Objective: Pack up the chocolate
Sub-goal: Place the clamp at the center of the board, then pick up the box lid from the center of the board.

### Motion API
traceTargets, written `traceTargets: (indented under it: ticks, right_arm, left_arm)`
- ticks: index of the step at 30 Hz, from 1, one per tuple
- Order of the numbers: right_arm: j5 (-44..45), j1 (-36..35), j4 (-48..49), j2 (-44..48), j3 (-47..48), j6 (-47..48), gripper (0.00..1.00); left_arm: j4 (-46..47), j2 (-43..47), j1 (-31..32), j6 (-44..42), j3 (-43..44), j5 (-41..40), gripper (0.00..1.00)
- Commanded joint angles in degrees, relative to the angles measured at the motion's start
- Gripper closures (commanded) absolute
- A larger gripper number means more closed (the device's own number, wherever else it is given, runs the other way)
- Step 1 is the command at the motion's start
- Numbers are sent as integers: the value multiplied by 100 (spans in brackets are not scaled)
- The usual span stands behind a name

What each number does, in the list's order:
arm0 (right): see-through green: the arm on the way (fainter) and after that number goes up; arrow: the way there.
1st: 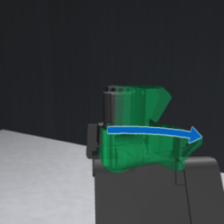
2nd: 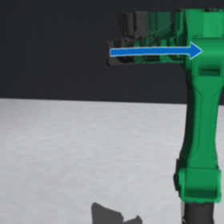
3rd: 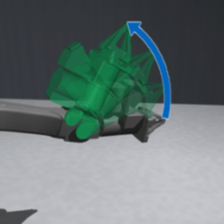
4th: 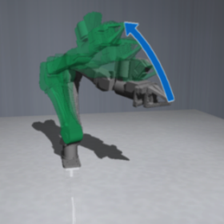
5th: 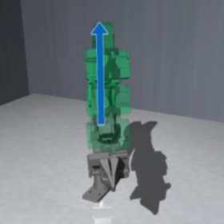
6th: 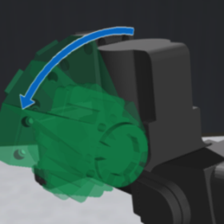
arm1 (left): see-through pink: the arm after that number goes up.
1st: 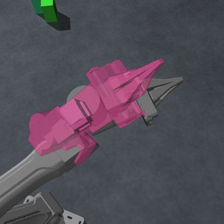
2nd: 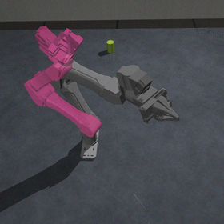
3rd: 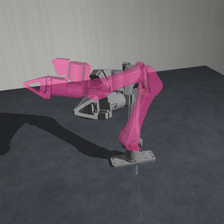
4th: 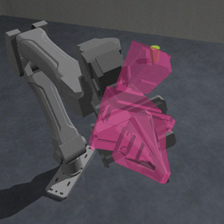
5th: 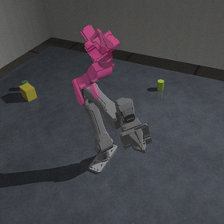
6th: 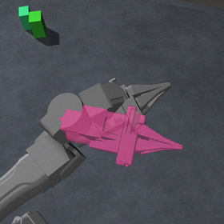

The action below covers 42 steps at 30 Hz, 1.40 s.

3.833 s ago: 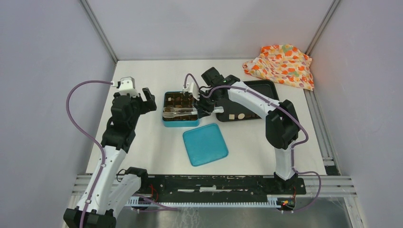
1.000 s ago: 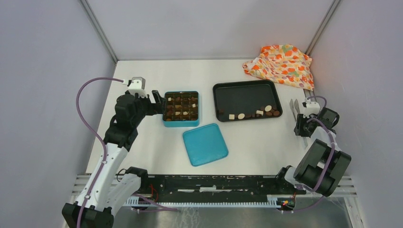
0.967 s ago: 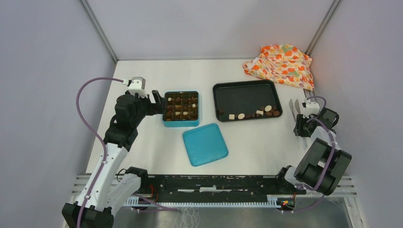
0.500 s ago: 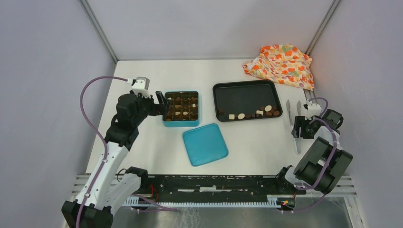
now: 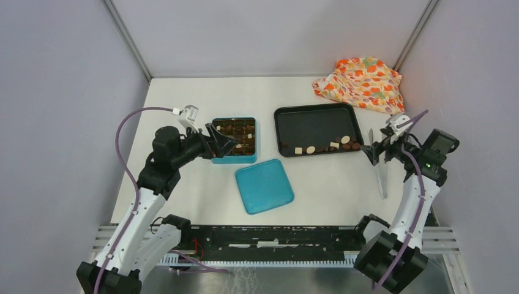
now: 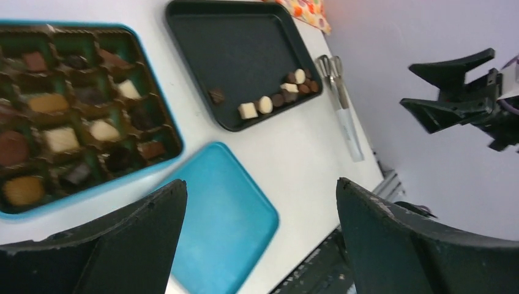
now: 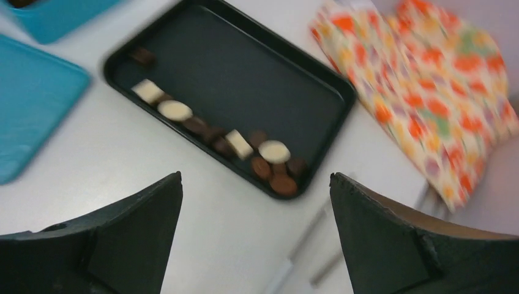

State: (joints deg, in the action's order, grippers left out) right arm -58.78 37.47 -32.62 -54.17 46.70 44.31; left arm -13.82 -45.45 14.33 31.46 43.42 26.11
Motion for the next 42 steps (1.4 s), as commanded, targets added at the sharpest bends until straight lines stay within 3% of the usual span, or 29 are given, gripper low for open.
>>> traceTargets:
  ticks: [1, 3, 5, 10, 13, 17, 21, 27, 42]
  right_arm:
    - [-1521, -1366, 996, 270, -344, -910, 5]
    - [-819, -2277, 1830, 321, -671, -1614, 6]
    - [-473, -2737, 2311, 237, -969, -1946, 6]
    - [113, -2765, 1997, -129, -944, -1893, 6]
    - [661, -2763, 2015, -110, -1002, -1993, 6]
    - [1534, -2763, 2134, 48, -1022, -2091, 4]
    - [1717, -2755, 2121, 16, -1022, -2102, 4]
    - [1809, -2755, 2041, -111, -970, -2103, 3]
    - [1843, -2762, 1961, -248, -912, -2190, 3]
  left_arm:
    - [269, 339, 1002, 1176, -140, -619, 5]
    - [155, 382, 1744, 1307, -143, -1530, 8]
    - [-63, 265, 2521, 1449, -101, -2452, 10]
    - [-487, -723, 4545, 1808, 192, -4902, 13]
    - [-680, -1975, 5247, 2004, 830, -5802, 13]
    - [-1101, -3446, 5317, 2411, 1706, -6239, 14]
    - [-2020, -4869, 5319, 2953, 2772, -6367, 38]
    - [-2814, -6470, 5314, 2921, 4225, -6049, 46]
    - [-2732, -7161, 5182, 3060, 4415, -5743, 55]
